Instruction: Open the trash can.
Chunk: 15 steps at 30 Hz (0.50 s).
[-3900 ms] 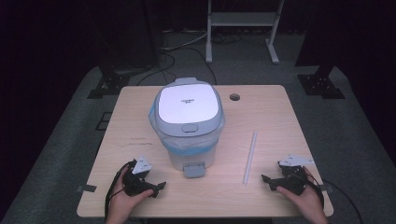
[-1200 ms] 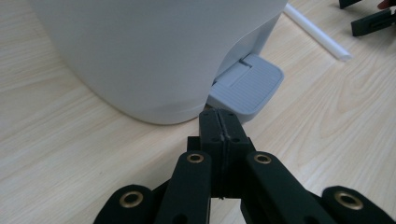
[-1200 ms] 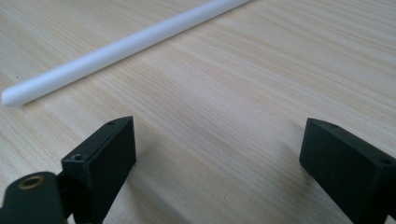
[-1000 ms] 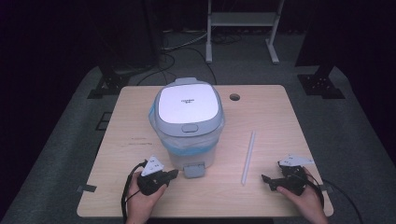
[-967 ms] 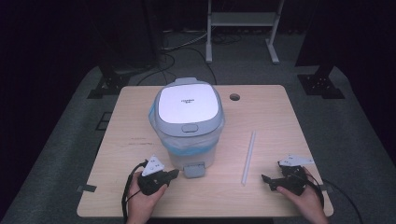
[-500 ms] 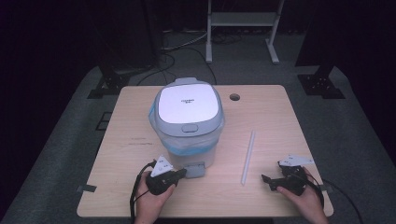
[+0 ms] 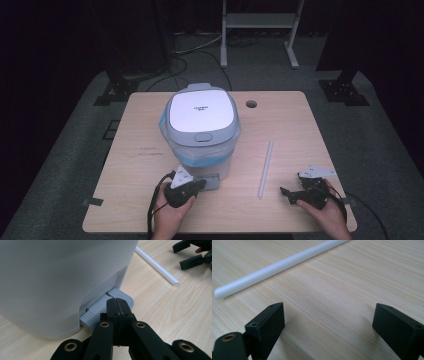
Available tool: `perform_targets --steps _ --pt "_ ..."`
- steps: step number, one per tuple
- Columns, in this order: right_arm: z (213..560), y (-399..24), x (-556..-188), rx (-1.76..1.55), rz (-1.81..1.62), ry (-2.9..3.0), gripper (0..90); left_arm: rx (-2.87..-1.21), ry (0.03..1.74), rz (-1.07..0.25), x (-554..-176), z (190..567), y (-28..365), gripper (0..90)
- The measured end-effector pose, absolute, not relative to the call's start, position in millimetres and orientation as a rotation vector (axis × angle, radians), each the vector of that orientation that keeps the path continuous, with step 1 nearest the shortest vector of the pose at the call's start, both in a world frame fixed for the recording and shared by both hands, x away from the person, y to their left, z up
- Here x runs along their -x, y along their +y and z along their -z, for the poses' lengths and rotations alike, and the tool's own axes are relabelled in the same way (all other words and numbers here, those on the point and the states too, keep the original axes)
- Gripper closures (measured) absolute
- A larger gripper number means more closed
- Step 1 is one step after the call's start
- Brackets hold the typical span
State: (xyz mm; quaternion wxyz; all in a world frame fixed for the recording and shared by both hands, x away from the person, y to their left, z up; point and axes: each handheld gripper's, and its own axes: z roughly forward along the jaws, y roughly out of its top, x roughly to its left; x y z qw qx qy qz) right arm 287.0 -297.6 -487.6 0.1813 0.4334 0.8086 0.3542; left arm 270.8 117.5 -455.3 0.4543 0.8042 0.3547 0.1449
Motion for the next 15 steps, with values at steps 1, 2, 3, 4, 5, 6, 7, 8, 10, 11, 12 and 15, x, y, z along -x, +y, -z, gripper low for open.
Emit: perform_targets --steps 1,2,3,4,5,6,7,8,10,11,12,15 --pt "487.6 -297.6 -287.0 -1.223 -1.0 2.283 9.4 -1.983 0.881 -0.359 -271.3 456.0 116.8 90.0" --pt "487.6 -297.6 -287.0 -1.223 -1.0 2.284 9.4 -1.981 0.882 -0.362 -271.9 456.7 116.2 90.0" --pt "487.6 -297.6 -287.0 -1.224 -1.0 2.283 9.4 -1.981 0.881 -0.368 -272.5 457.3 115.7 90.0" --pt "487.6 -297.6 -287.0 -1.224 -1.0 2.283 9.4 -1.983 0.883 -0.371 -272.7 457.7 115.0 90.0" --pt "487.6 -297.6 -287.0 -1.223 -1.0 2.283 9.4 -1.984 0.883 -0.378 -273.1 458.4 114.4 90.0" --pt "487.6 -297.6 -287.0 -1.224 -1.0 2.283 9.4 -1.984 0.885 -0.382 -273.4 459.2 113.7 90.0" --pt "487.6 -297.6 -287.0 -1.223 -1.0 2.283 9.4 -1.988 0.886 -0.384 -273.8 459.8 113.3 90.0" --pt "487.6 -297.6 -287.0 -1.224 -1.0 2.283 9.4 -1.986 0.887 -0.386 -274.2 460.7 112.7 90.0" --pt "487.5 -297.5 -287.0 -1.224 -1.0 2.283 9.4 -1.988 0.89 -0.387 -275.3 462.1 112.0 90.0" --pt "487.6 -297.6 -287.0 -1.223 -1.0 2.283 9.4 -1.988 0.893 -0.386 -275.8 463.0 111.4 90.0" --pt "487.6 -297.6 -287.0 -1.224 -1.0 2.283 9.4 -1.982 0.894 -0.387 -276.0 463.7 111.0 90.0" --pt "487.6 -297.6 -287.0 -1.223 -1.0 2.283 9.4 -1.984 0.893 -0.388 -277.1 464.1 110.3 90.0"
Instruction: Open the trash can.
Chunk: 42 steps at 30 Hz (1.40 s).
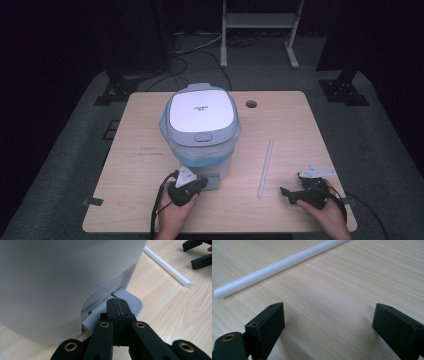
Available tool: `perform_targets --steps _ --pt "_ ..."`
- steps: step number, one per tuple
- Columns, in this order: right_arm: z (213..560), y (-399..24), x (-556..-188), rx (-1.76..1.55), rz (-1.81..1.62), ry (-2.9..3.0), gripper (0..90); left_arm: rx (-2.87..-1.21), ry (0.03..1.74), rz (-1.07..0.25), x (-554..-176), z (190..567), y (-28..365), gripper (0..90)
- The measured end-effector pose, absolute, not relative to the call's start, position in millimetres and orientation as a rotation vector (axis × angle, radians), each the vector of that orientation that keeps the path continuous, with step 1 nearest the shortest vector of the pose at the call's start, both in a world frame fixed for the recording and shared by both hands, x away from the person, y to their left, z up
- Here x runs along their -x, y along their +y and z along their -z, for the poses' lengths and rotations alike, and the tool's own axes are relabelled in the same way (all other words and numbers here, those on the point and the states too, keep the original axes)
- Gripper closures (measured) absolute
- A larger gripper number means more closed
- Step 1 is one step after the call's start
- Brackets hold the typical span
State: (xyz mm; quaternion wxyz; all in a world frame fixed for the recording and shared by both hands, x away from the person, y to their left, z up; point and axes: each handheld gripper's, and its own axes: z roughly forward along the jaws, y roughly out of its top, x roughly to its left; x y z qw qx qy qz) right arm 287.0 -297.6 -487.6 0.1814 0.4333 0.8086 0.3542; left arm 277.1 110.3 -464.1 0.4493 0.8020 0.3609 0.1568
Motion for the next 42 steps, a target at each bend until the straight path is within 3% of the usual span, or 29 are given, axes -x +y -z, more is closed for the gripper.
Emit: perform_targets --steps 42 --pt "487.6 -297.6 -286.9 -1.223 -1.0 2.284 9.4 -1.979 0.905 -0.354 -279.0 473.8 111.7 90.0"
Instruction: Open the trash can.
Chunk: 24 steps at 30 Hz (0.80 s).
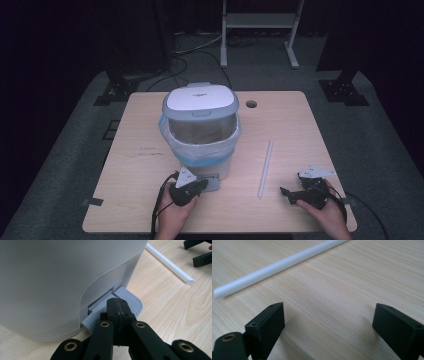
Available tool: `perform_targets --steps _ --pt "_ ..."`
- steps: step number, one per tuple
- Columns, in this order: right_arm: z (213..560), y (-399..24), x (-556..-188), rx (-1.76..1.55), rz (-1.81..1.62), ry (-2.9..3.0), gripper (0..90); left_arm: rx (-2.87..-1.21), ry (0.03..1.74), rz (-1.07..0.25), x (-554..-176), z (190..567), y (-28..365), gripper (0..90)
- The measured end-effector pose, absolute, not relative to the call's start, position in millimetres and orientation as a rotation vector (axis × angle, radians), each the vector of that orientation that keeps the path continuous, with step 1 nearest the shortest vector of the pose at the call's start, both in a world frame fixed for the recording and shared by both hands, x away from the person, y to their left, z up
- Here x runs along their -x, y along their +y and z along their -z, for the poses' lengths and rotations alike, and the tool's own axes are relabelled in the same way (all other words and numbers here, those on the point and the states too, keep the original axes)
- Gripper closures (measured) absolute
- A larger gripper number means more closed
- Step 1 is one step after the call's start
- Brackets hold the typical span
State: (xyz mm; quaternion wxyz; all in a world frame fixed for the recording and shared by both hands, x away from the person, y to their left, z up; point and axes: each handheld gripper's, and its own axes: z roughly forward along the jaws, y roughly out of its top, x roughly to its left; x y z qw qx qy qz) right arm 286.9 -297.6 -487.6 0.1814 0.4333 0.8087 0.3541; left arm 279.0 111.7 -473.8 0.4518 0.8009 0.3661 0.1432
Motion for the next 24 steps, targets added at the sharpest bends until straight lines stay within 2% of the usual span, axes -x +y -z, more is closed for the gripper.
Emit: perform_targets --steps 7,24 --pt "487.7 -297.5 -286.9 -1.223 -1.001 2.282 9.4 -1.988 0.9 -0.384 -276.9 474.3 109.4 90.0" --pt "487.6 -297.6 -286.9 -1.224 -1.001 2.284 9.4 -1.976 0.938 -0.326 -281.1 481.0 111.3 90.0"
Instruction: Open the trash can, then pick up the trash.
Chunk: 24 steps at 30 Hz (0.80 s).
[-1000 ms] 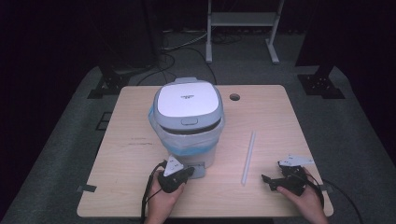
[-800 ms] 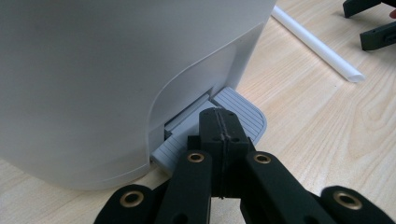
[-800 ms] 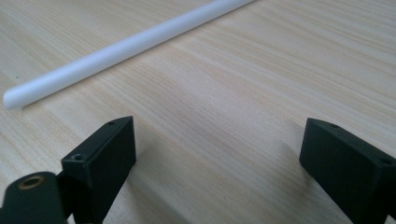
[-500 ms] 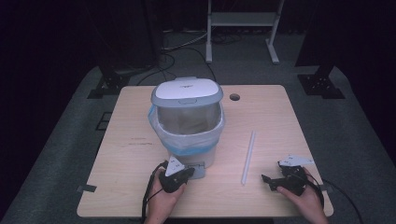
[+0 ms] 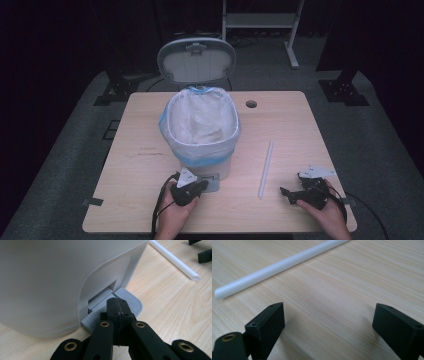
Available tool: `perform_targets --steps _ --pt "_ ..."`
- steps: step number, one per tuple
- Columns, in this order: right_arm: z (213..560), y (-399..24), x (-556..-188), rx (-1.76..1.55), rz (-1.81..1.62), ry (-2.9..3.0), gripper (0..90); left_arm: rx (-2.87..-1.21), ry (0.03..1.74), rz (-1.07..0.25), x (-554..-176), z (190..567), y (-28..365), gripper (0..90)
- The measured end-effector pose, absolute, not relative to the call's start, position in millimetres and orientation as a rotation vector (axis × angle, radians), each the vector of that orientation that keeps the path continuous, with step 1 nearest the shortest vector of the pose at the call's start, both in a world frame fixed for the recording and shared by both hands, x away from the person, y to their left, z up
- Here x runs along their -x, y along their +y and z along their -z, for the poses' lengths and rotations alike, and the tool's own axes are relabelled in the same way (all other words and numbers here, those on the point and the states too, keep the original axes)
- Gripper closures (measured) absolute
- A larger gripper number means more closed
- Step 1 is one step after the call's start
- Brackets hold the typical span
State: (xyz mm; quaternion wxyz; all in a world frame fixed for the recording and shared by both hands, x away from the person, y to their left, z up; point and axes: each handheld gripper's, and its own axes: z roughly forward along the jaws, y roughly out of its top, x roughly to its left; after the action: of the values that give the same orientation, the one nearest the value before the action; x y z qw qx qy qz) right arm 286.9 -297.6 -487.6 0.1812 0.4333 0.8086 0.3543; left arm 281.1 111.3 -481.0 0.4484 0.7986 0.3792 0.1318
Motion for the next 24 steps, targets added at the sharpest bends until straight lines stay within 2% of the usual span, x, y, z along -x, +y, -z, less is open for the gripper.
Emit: perform_targets --steps 24 --pt "486.3 -292.9 -283.1 -1.261 -0.978 2.268 9.6 -1.975 0.939 -0.32 -281.6 480.9 112.1 90.0"
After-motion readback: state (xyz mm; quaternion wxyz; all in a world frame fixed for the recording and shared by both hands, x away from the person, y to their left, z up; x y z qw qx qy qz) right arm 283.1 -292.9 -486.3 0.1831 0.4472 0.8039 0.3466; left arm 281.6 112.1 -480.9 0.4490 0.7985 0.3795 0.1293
